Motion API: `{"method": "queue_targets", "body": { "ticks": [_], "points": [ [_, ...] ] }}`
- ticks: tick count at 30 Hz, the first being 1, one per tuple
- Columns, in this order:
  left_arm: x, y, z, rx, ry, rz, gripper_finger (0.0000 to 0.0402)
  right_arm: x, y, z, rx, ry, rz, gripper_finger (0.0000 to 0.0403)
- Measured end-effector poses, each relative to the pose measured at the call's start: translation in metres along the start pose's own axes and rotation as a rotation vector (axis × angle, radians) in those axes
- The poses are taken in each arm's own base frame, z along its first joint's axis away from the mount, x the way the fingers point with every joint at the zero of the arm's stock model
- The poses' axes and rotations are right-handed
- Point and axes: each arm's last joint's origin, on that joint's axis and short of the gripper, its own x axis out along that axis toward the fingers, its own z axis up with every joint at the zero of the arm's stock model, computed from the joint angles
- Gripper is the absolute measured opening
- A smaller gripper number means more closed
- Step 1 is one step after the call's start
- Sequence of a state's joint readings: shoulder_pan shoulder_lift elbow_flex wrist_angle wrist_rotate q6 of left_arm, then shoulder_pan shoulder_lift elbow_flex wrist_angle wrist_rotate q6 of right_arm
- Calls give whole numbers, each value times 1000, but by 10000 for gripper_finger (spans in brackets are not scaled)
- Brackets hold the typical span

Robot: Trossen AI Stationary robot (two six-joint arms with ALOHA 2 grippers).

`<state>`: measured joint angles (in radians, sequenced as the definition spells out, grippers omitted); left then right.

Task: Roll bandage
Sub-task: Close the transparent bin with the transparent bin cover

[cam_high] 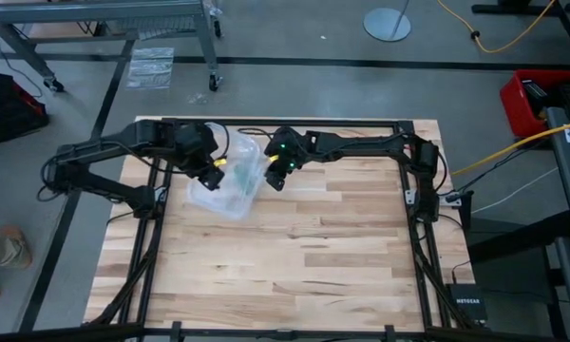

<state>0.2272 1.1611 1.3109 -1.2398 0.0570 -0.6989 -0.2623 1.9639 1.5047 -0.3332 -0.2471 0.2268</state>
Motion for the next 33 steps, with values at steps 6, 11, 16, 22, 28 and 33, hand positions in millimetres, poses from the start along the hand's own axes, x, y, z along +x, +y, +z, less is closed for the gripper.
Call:
{"method": "queue_targets", "body": {
  "ticks": [6, 11, 16, 22, 28, 33],
  "points": [
    [11, -3, 6, 22, 17, 29, 22, 0, 0, 0, 16, 0, -1, 104],
    [12, -3, 10, 23, -1, 24, 22, 0, 0, 0, 58, -2, -5, 104],
    [11, 1, 12, 3, -18, 31, 22, -8, 1, 4, 67, -37, -64, 104],
    [11, 1, 13, -5, -20, 32, 22, -31, 5, 13, 68, -108, -141, 104],
    [11, 0, 15, -6, -39, 18, 22, -49, 10, 17, 45, -134, -174, 104],
    [10, 3, 17, -19, -48, 32, 22, -62, 14, 19, 45, -141, -192, 104]
  ]
}}
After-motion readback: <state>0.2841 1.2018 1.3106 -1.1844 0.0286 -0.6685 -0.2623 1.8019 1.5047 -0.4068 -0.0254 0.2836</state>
